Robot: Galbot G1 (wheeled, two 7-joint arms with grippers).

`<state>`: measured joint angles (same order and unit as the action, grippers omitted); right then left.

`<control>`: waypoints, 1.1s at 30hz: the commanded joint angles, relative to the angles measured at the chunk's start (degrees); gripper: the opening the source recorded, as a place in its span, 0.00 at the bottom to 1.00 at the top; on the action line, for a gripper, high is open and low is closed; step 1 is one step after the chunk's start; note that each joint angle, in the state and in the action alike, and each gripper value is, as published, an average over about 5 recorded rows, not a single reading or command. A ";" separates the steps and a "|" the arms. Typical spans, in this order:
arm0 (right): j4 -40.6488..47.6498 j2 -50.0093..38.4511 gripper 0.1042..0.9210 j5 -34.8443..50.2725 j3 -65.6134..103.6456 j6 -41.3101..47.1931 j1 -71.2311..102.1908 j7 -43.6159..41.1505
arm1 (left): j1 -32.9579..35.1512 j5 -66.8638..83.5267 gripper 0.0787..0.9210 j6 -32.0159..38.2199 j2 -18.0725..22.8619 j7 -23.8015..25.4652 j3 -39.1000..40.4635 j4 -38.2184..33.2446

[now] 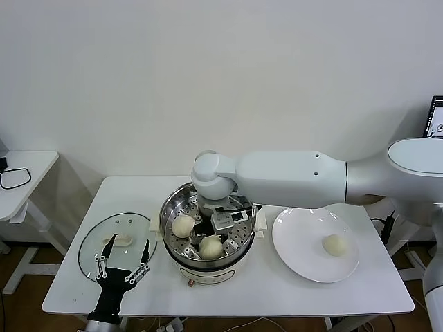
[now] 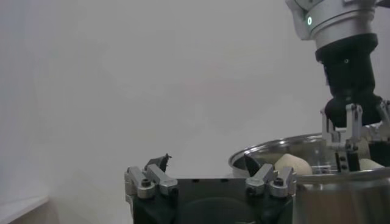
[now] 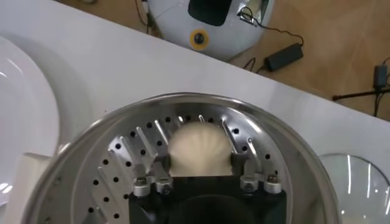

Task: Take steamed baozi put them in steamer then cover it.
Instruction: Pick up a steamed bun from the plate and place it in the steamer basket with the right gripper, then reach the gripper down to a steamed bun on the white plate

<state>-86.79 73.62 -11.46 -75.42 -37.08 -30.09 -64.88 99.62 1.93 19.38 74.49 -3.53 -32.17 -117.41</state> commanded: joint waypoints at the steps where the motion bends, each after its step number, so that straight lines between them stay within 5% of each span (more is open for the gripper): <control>1: 0.08 -0.26 0.87 -1.08 1.84 0.07 0.82 0.07 | -0.05 0.00 0.88 0.05 -0.01 0.02 -0.03 0.17; 8: -0.54 -8.44 0.88 4.77 9.17 6.13 -3.03 -3.76 | -0.05 -0.01 0.88 -0.09 0.01 0.04 -0.08 0.05; 19: 13.57 -30.68 0.88 28.89 9.32 36.17 -9.16 -9.07 | -0.18 -0.18 0.88 -0.28 -0.14 0.12 0.58 -0.44; 33: 22.00 -41.81 0.88 23.37 4.52 38.65 7.36 -7.20 | -0.28 -0.29 0.88 -0.53 -0.22 0.14 0.95 -0.62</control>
<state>-70.51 41.20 10.48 -69.51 -4.90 -31.74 -73.03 99.28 1.69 18.87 74.23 -3.42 -31.19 -118.12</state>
